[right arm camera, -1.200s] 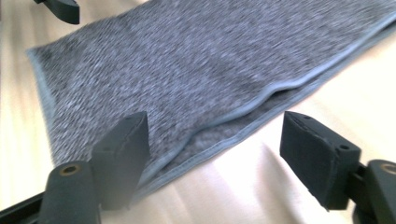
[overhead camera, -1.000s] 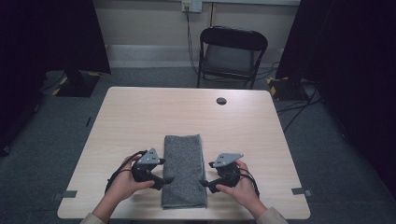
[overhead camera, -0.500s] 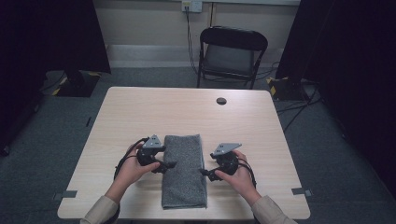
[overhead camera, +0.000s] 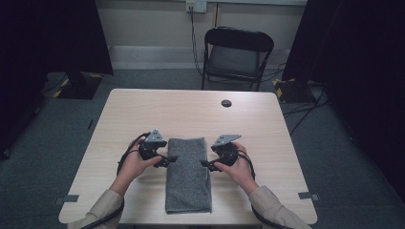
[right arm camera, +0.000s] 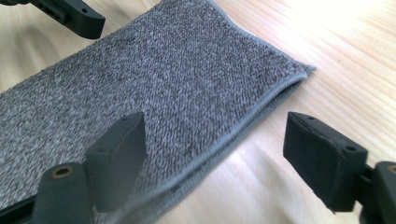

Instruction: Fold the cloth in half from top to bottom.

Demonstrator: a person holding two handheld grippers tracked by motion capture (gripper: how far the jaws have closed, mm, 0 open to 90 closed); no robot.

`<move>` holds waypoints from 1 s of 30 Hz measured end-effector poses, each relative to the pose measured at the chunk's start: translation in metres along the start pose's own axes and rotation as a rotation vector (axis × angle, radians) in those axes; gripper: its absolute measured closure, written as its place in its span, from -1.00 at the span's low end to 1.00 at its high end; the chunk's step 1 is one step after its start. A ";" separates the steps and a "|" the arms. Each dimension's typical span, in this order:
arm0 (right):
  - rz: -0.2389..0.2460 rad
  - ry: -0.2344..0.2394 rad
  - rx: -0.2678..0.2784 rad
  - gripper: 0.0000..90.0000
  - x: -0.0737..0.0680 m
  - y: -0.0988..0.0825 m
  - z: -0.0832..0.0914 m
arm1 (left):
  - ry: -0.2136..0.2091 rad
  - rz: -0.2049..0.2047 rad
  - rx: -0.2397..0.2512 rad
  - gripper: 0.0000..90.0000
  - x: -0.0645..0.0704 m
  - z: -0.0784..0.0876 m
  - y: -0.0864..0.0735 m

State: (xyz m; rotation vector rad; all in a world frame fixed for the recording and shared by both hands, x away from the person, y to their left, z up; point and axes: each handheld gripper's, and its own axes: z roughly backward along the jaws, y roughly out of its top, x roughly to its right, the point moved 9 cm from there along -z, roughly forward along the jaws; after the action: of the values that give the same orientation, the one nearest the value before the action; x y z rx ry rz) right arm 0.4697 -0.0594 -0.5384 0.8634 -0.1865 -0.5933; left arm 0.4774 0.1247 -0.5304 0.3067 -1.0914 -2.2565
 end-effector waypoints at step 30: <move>-0.041 -0.147 0.010 0.02 0.055 0.028 -0.043 | 0.109 0.131 -0.030 -0.34 -0.043 -0.022 0.000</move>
State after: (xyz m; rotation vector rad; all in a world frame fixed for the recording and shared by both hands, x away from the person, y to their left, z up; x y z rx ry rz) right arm 0.5430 -0.0480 -0.5492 0.8351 -0.3058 -0.6948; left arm 0.5216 0.1372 -0.5462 0.3320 -0.9916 -2.1135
